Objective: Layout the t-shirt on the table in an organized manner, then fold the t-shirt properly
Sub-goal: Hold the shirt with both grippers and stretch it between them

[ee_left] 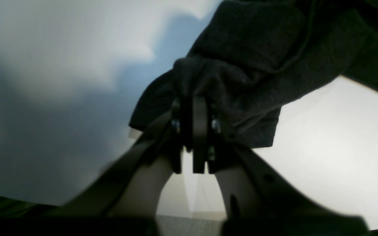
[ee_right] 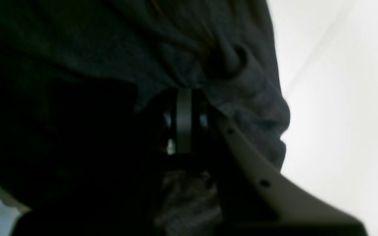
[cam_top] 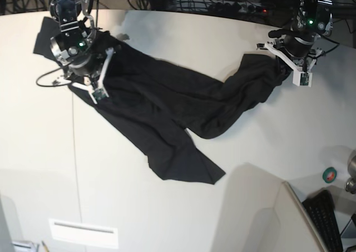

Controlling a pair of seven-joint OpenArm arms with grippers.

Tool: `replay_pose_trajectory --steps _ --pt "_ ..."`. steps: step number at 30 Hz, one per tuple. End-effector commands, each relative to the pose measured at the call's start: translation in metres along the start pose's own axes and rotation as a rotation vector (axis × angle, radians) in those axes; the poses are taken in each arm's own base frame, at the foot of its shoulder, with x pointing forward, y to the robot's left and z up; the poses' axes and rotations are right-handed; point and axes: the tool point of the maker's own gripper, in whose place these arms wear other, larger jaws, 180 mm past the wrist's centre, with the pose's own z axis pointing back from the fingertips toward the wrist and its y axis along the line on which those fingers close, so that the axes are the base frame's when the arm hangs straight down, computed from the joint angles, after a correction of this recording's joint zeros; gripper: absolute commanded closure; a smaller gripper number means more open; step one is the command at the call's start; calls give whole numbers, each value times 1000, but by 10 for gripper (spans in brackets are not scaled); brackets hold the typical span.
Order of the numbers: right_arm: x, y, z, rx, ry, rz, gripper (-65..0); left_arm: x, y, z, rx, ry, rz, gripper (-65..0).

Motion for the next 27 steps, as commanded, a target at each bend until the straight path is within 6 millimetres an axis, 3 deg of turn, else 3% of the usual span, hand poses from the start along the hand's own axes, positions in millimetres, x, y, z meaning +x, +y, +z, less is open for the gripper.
replay_pose_trajectory --steps 1,4,9,14,17,20,25,27 --pt "11 -16 5 -43 -36 -6 0 11 4 2 3 -34 -13 0" --pt "13 -25 13 -68 -51 -18 0 4 9 -3 15 -15 -6 0" --pt "9 -23 11 -63 -40 -18 0 6 18 -15 38 -10 9 0" --pt "2 -19 8 -52 -18 -19 -152 11 19 -17 40 -20 7 0" --pt "2 -25 11 -68 -24 -28 -189 11 21 -17 43 -17 4 0" --pt "-5 -38 17 -101 -20 -53 -194 11 23 -17 46 -16 -3 0" --pt "-12 -37 7 -87 11 -59 -185 11 23 -17 46 -16 -3 0" --pt "-12 -37 7 -87 11 -59 -141 12 23 -17 46 -19 -3 0"
